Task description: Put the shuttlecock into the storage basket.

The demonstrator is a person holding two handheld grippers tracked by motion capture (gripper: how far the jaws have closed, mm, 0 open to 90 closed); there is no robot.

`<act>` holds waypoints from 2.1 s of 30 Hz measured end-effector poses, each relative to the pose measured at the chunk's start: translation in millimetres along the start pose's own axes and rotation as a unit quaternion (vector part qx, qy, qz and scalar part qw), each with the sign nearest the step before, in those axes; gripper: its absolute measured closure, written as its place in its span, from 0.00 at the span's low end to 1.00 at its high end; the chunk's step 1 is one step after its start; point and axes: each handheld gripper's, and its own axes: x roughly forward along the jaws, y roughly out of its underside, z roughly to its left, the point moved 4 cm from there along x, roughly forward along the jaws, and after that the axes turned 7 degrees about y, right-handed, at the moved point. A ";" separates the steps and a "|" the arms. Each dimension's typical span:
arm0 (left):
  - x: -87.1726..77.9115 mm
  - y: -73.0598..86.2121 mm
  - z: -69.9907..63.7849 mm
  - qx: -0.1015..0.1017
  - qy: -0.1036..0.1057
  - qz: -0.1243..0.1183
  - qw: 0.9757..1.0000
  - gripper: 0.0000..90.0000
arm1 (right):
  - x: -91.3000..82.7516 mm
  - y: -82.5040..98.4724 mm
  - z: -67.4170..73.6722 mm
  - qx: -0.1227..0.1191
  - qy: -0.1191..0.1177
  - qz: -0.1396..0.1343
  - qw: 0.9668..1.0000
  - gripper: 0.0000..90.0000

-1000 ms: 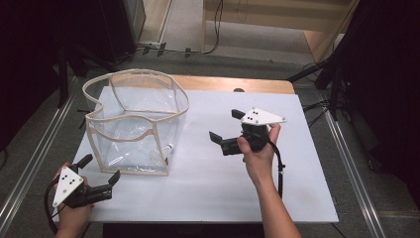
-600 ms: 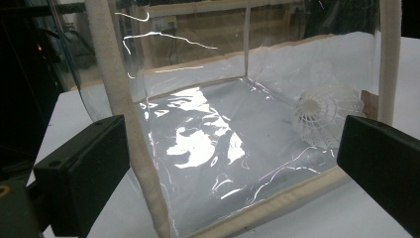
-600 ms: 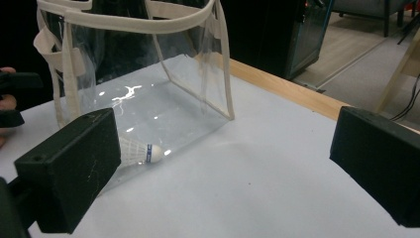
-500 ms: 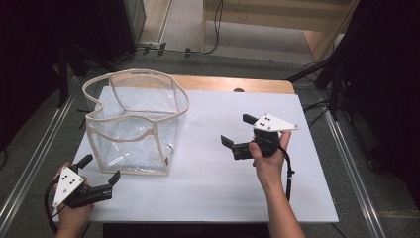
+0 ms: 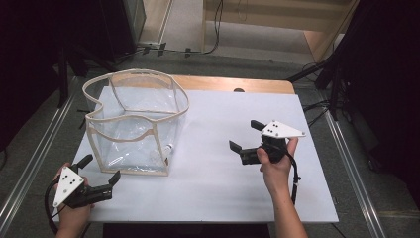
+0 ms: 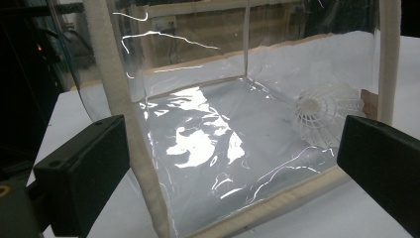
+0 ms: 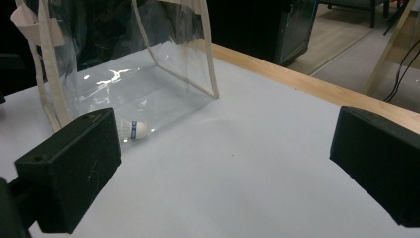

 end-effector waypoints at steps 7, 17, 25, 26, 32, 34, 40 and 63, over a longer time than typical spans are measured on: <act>-0.3 0.0 0.3 0.001 -0.001 0.001 1.000 0.00 | -5.7 9.7 -6.0 -0.001 0.003 0.001 1.000 0.00; -0.7 0.0 0.6 -0.002 -0.001 0.001 1.000 0.00 | -13.4 21.6 -13.6 0.000 0.009 0.000 1.000 0.00; -0.6 -0.1 1.2 -0.005 -0.001 -0.002 1.000 0.00 | -19.5 31.3 -19.2 0.002 0.014 0.002 1.000 0.00; -0.9 -0.1 1.3 -0.006 -0.001 -0.002 1.000 0.00 | -20.8 32.6 -19.6 0.004 0.017 0.004 1.000 0.00; -0.8 -0.1 1.4 -0.007 -0.002 -0.002 1.000 0.00 | -27.6 41.3 -24.4 0.005 0.021 0.003 1.000 0.00; -0.9 -0.1 1.4 -0.006 -0.002 -0.002 1.000 0.00 | -29.9 45.6 -26.7 0.009 0.024 0.008 1.000 0.00; -0.9 0.0 1.5 -0.007 -0.003 -0.002 1.000 0.00 | -37.3 53.1 -33.7 0.015 0.034 0.008 0.999 0.00; -0.4 0.1 1.0 -0.006 -0.005 0.000 1.000 0.00 | -68.4 91.0 -56.7 0.034 0.058 0.028 0.997 0.00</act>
